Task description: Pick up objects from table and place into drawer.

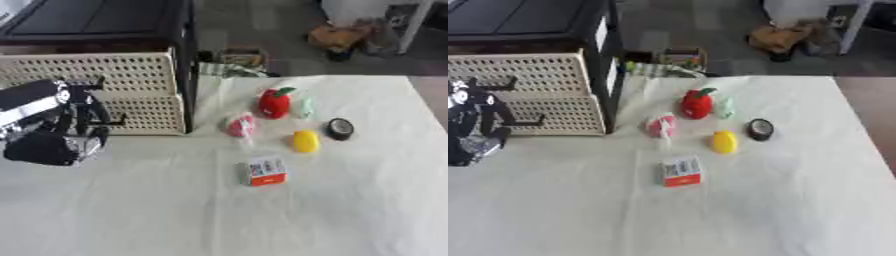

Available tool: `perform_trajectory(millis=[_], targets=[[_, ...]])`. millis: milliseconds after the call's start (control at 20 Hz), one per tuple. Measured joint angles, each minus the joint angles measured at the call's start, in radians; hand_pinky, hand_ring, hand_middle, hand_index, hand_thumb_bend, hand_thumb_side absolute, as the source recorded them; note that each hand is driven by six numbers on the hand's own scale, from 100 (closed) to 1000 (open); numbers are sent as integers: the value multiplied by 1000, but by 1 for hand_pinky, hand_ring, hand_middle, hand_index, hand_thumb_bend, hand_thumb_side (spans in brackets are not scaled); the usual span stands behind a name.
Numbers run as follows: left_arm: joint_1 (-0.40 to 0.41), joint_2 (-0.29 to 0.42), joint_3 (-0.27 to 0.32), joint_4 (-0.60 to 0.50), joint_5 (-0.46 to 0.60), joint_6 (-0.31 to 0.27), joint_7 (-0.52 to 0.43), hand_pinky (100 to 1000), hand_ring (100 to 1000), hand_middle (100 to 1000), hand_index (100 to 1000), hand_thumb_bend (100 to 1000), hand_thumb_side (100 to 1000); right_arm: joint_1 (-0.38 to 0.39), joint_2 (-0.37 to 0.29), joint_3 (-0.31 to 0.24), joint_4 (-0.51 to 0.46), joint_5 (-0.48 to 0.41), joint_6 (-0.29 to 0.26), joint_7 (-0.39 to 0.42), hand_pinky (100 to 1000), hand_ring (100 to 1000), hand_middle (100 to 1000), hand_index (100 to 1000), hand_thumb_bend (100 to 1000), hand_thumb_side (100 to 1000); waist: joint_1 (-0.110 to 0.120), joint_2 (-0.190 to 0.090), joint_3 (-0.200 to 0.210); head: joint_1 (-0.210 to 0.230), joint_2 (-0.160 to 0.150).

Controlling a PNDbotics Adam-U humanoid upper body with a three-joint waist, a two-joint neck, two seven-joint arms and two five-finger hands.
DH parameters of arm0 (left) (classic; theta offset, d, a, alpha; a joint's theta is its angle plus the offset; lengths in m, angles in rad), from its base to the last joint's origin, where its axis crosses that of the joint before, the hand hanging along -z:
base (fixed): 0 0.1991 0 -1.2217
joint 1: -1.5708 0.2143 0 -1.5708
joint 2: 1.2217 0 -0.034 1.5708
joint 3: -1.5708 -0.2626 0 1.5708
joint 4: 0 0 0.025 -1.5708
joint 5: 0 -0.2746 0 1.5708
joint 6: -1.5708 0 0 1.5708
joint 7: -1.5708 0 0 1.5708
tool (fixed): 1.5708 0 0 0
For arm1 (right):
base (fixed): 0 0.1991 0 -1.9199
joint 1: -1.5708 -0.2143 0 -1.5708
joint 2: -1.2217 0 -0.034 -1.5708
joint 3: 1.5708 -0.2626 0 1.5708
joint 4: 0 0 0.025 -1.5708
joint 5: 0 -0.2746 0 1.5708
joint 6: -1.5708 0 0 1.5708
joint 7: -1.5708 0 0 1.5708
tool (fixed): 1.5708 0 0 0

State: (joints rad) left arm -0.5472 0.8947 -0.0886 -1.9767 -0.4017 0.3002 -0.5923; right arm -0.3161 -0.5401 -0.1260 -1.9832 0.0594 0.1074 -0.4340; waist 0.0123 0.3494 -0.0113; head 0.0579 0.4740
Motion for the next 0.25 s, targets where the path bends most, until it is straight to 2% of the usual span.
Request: perform_trajectory(millis=[100, 150, 250], targets=[[9, -16, 20, -4, 21, -24, 27, 165, 245, 429, 717, 101, 401, 0, 0, -3, 0, 0, 0, -2, 761, 631, 614, 716, 226, 855, -3, -5, 3, -3, 1], [11, -29, 33, -5, 34, -37, 41, 165, 241, 432, 716, 100, 323, 0, 0, -3, 0, 0, -1, -4, 761, 631, 614, 716, 225, 854, -5, -7, 6, -5, 4], [10, -65, 64, -6, 61, -66, 70, 171, 245, 440, 718, 100, 246, 0, 0, -3, 0, -1, -1, -6, 761, 632, 614, 716, 225, 855, -7, -8, 9, -9, 8]])
